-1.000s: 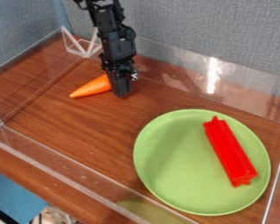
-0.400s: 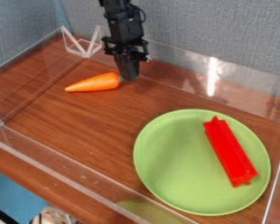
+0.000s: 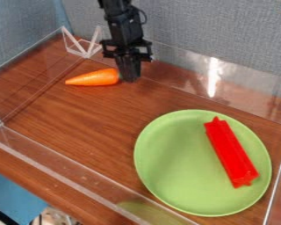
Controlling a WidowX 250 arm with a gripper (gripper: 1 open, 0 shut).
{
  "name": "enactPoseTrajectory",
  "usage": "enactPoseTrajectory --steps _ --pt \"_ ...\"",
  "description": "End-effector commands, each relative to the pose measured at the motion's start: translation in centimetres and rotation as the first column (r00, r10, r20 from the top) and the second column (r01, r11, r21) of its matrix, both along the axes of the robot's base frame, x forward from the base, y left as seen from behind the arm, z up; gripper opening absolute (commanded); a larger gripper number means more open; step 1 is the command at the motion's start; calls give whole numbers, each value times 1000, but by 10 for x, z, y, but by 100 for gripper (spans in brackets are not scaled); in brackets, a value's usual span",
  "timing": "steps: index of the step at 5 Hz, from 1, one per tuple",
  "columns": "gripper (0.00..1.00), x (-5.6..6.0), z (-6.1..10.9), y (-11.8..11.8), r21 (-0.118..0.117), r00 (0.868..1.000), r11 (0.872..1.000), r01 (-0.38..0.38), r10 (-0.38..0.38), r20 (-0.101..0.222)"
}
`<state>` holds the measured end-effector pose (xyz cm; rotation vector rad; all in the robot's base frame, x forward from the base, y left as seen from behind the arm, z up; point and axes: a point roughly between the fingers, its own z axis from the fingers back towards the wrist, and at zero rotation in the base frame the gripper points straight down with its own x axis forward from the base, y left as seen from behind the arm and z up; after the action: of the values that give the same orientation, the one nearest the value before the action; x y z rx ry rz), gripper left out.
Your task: Move the carrot from the green plate to the table
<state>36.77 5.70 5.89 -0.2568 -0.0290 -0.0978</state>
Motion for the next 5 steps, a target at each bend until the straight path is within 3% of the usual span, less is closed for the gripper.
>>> enactPoseTrajectory --steps 1,3,4,5 --pt "0 1 31 4 22 993 997 -72 70 92" --pt "0 1 24 15 35 993 996 84 -87 83" --pt "0 1 14 19 31 988 990 136 -138 75" --pt "0 -3 9 9 21 986 988 150 -151 70"
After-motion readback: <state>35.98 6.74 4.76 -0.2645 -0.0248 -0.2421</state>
